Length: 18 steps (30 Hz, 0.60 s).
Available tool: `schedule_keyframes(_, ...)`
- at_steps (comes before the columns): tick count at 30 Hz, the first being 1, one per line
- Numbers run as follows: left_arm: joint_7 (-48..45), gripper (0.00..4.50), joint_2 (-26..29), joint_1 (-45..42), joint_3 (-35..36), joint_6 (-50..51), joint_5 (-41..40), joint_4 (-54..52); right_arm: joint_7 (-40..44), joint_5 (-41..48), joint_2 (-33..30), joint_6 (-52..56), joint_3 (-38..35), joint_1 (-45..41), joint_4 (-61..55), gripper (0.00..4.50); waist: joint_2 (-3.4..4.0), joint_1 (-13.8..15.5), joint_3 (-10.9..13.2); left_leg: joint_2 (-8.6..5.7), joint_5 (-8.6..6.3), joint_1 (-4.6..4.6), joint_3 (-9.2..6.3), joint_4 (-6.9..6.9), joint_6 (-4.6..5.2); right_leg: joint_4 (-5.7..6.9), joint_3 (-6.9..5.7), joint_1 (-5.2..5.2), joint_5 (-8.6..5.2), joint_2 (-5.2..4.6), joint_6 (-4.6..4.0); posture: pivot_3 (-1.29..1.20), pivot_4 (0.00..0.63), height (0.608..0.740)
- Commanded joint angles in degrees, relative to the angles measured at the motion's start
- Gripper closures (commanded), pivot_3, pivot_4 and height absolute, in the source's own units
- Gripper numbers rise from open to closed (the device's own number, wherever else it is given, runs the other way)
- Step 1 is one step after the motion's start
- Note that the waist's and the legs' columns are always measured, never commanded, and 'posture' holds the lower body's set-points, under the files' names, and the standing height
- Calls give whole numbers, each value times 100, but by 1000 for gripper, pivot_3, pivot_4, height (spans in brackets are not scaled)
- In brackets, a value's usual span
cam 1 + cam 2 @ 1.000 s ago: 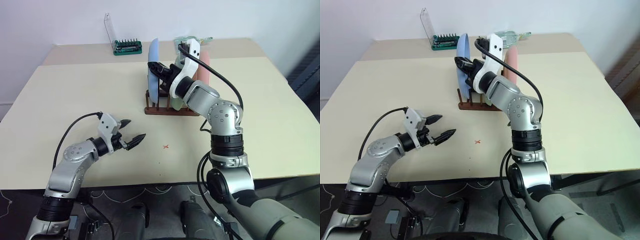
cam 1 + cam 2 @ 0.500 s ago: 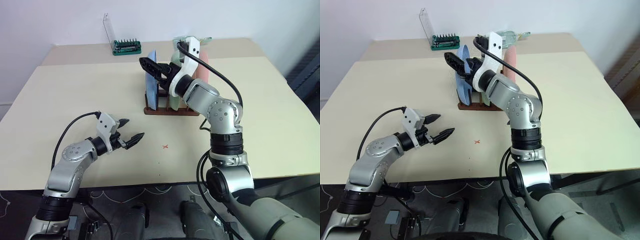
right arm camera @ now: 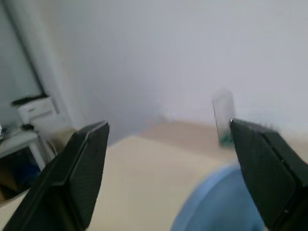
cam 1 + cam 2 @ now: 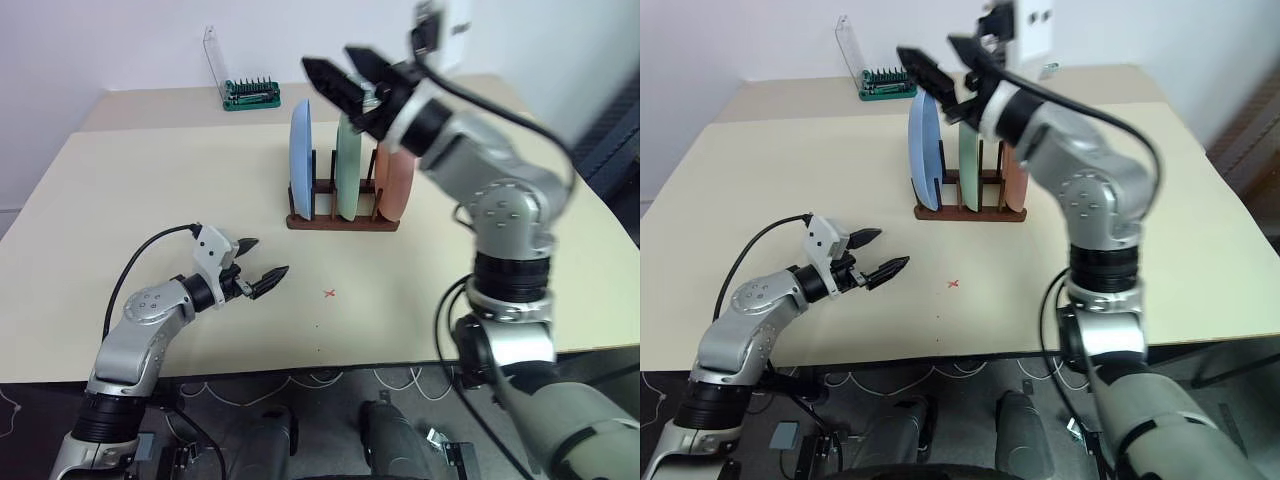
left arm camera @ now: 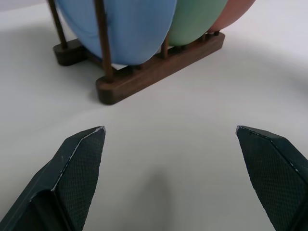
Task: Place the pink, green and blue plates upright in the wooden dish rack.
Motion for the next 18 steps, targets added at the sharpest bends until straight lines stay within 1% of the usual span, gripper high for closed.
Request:
schedule_keyframes(1, 59, 0, 147, 117, 445, -128, -88, -177, 834, 136, -948, -207, -610, 722, -591, 473, -4, 36, -1, 0, -1, 0, 0, 1, 1, -6, -1, 7, -1, -1, 1, 0, 150, 740)
schedule_keyframes(3, 54, 0, 212, 228, 587, -146, -84, -167, 1101, 106, -1499, -158, -883, 1339, -576, 473, -4, 70, -1, 0, -2, 4, 6, 3, 3, -8, 0, 12, -1, -2, 1, 0, 150, 740)
schedule_keyframes(5, 3, 0, 341, 428, 797, -202, -70, -105, 1766, -282, -2252, -430, -1190, 2645, -567, 473, -3, 99, -1, 3, -2, 8, 12, 2, 3, -11, 1, 15, -2, -3, 0, 0, 150, 740)
schedule_keyframes(6, -22, 0, 385, 501, 865, -225, -65, -81, 2027, -402, -2492, -561, -1267, 3151, -567, 473, -5, 120, -1, 3, -3, 9, 12, 3, 4, -12, 1, 18, -4, -4, 1, 0, 150, 740)
schedule_keyframes(7, -44, 0, 417, 546, 899, -265, -55, -38, 2214, -654, -2659, -860, -1208, 3644, -523, 473, -6, 131, -1, 3, -5, 10, 12, 2, 7, -14, 1, 21, -6, -4, 4, 0, 150, 740)
schedule_keyframes(8, -47, 0, 422, 548, 888, -304, -35, 13, 2253, -940, -2713, -1173, -1040, 3940, -370, 473, -4, 126, 1, 2, -6, 12, 14, 3, 10, -16, 1, 25, -8, -6, 6, 0, 150, 740)
schedule_keyframes(10, -4, 0, 383, 480, 834, -340, 6, 94, 2241, -1451, -2697, -1734, -754, 4127, 86, 473, 1, 77, 3, 3, -7, 16, 29, 12, 11, -14, 8, 25, -7, -8, 6, 0, 150, 740)
schedule_keyframes(11, 17, 0, 364, 448, 808, -342, 22, 112, 2261, -1567, -2681, -1887, -702, 4125, 243, 473, 3, 64, 3, 3, -6, 20, 37, 16, 10, -13, 14, 26, -8, -8, 2, 0, 150, 740)
schedule_keyframes(12, 28, 0, 349, 441, 834, -350, 13, 135, 2245, -1655, -2634, -2003, -661, 4110, 374, 473, 2, 65, 3, 5, -6, 22, 40, 21, 10, -13, 16, 27, -11, -8, -13, 0, 150, 740)
schedule_keyframes(14, 51, 0, 332, 446, 844, -365, 20, 153, 2261, -1718, -2547, -2153, -633, 4048, 627, 473, 2, 73, 3, 8, -6, 31, 39, 23, 9, -13, 15, 36, -13, -7, -14, 0, 150, 740)
schedule_keyframes(15, 46, 0, 348, 523, 876, -374, 15, 108, 2269, -1792, -2462, -2301, -593, 3992, 955, 473, -1, 78, 2, 8, -6, 30, 37, 20, 9, -13, 15, 36, -11, -7, -16, 0, 150, 740)
schedule_keyframes(18, 25, 0, 399, 737, 935, -390, 6, -28, 2314, -2067, -2335, -2745, -452, 3855, 1669, 473, -7, 106, 2, 6, -6, 28, 35, 17, 9, -16, 14, 36, -5, -8, 2, 0, 150, 740)
